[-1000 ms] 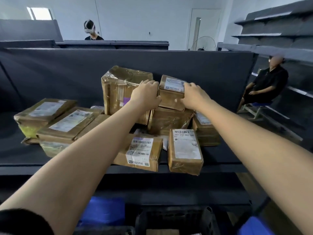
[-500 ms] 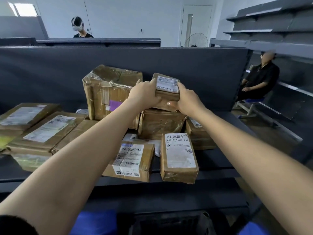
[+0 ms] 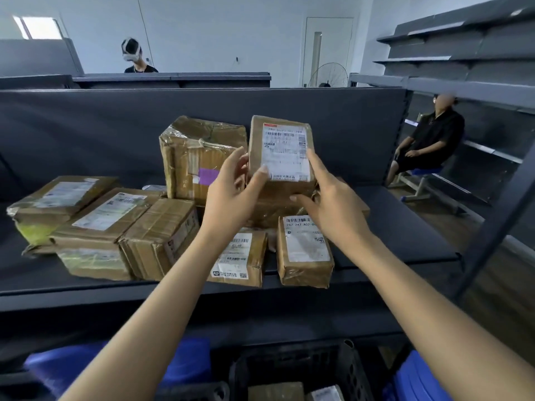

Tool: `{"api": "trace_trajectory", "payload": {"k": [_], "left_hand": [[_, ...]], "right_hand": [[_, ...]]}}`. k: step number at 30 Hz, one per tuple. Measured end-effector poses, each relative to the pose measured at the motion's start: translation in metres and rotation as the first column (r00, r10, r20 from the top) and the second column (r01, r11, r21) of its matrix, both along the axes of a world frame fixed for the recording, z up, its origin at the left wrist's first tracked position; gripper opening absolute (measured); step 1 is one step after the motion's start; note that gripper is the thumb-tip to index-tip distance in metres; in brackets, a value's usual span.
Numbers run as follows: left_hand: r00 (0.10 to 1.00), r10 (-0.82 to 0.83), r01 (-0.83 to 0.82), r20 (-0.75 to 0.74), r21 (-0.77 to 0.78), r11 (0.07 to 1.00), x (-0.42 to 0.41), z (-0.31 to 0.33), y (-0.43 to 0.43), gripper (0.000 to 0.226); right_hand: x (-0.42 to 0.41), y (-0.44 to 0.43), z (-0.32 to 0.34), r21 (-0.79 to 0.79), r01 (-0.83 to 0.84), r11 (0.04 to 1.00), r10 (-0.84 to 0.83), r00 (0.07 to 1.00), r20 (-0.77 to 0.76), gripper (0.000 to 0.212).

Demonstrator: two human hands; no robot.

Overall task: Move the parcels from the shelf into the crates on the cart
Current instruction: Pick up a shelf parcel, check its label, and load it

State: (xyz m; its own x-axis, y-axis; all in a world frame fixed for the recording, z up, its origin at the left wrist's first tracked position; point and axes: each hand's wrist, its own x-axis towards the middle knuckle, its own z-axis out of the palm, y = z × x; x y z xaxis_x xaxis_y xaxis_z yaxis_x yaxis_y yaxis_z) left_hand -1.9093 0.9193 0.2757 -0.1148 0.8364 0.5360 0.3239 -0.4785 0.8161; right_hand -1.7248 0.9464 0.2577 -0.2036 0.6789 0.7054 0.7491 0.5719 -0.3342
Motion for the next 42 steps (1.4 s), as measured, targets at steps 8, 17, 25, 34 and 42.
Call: {"api": "trace_trajectory", "payload": {"k": [8,17,25,34,42], "left_hand": [[0.905,-0.081,0.144,0.418,-0.122,0.982,-0.012,-0.039,-0.075,0.041],[0.860,-0.053,0.091,0.507,-0.050,0.995,-0.017,-0.068,-0.166,0.043],[0.895,-0.056,0.050,0.443,0.024,0.998,0.011,-0.086,-0.216,0.058],[0.853,-0.016,0.005,0.521,0.023,1.000,0.077,-0.097,-0.259,0.052],[0.803,0.053,0.004,0.594,-0.094,0.996,0.116,-0.110,-0.294,0.052]], "right_hand": [[-0.026,-0.093,-0.044,0.092,-0.051,0.994,0.056,0.997,-0.055,0.083],[-0.040,-0.179,-0.062,-0.145,-0.359,0.922,0.255,0.844,-0.472,0.089],[-0.029,-0.219,-0.063,-0.168,-0.581,0.797,0.221,0.538,-0.814,0.066],[0.029,-0.262,-0.081,-0.083,-0.641,0.763,0.289,0.454,-0.843,0.059],[0.069,-0.276,-0.083,-0.140,-0.694,0.706,0.286,0.460,-0.840,0.054]]}}
